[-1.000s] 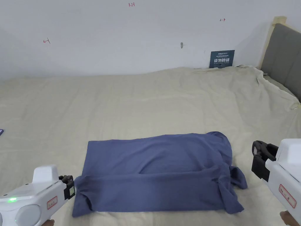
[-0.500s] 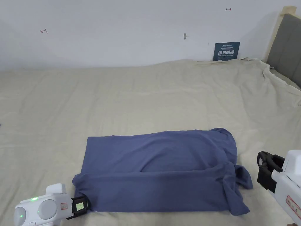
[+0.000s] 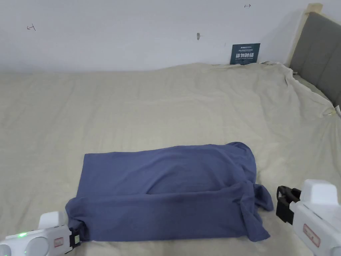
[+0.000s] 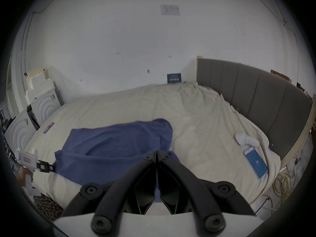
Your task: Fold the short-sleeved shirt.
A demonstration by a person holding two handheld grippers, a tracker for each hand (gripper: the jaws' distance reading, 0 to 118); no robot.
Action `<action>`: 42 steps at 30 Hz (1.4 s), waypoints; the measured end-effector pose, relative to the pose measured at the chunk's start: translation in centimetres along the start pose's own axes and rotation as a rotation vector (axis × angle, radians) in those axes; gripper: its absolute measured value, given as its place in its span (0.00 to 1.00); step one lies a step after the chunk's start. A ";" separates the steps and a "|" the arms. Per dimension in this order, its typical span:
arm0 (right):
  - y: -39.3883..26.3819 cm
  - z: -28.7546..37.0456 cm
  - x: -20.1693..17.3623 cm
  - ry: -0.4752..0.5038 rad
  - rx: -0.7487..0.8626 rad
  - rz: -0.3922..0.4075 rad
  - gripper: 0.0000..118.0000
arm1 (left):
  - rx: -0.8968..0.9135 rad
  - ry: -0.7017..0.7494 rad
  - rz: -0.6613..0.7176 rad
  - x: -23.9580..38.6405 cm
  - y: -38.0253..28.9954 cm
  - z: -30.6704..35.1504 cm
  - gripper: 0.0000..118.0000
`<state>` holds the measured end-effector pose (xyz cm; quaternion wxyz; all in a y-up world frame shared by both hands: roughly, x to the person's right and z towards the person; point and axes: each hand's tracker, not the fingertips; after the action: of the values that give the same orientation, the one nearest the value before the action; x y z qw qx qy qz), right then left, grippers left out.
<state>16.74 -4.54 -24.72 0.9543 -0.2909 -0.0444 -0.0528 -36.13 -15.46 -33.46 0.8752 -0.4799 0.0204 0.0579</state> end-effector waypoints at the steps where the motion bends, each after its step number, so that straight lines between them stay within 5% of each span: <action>1: -0.6 -0.9 0.1 -0.002 -0.043 0.000 0.01 | 0.017 -0.011 0.005 -0.1 0.2 0.6 0.05; 2: -1.2 -1.6 0.2 -0.004 -0.073 -0.006 0.06 | 0.021 -0.021 0.008 -0.2 0.4 1.1 0.05; 4: -2.7 -3.7 0.5 -0.003 -0.169 -0.009 0.48 | 0.045 -0.041 0.003 -0.3 0.8 2.1 0.05; 6: -3.9 -5.5 0.4 0.005 -0.241 0.001 0.75 | 0.057 -0.045 -0.004 -0.2 1.2 2.9 0.05; 13: -7.3 -10.1 -0.7 -0.022 -0.339 0.064 0.68 | 0.072 -0.058 -0.007 -0.3 1.8 3.2 0.05; 15: -7.6 -10.7 -0.8 -0.020 -0.350 0.065 0.46 | 0.069 -0.056 -0.007 -0.3 1.8 3.0 0.05; 21: -7.8 -9.8 0.1 0.034 -0.330 0.016 0.12 | 0.057 -0.050 0.005 -0.7 1.1 2.7 0.05; 24: -7.4 -8.8 0.6 0.046 -0.313 0.005 0.11 | 0.055 -0.040 0.019 -1.0 0.7 3.0 0.05; 28: -6.8 -6.8 2.3 0.087 -0.277 -0.131 0.10 | 0.050 -0.042 0.041 -2.2 -0.2 3.2 0.05; 33: -7.4 -3.9 4.6 0.096 -0.267 -0.190 0.07 | 0.035 -0.054 0.047 -3.0 -2.8 4.8 0.05; 42: -10.8 -1.1 6.5 0.051 -0.304 -0.200 0.07 | -0.014 -0.033 0.056 -4.1 -6.9 5.2 0.05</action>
<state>21.88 -14.55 -18.96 0.8902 -0.4244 -0.0402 -0.1608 -39.43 -15.06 -24.47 0.8702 -0.4840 0.0189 0.0905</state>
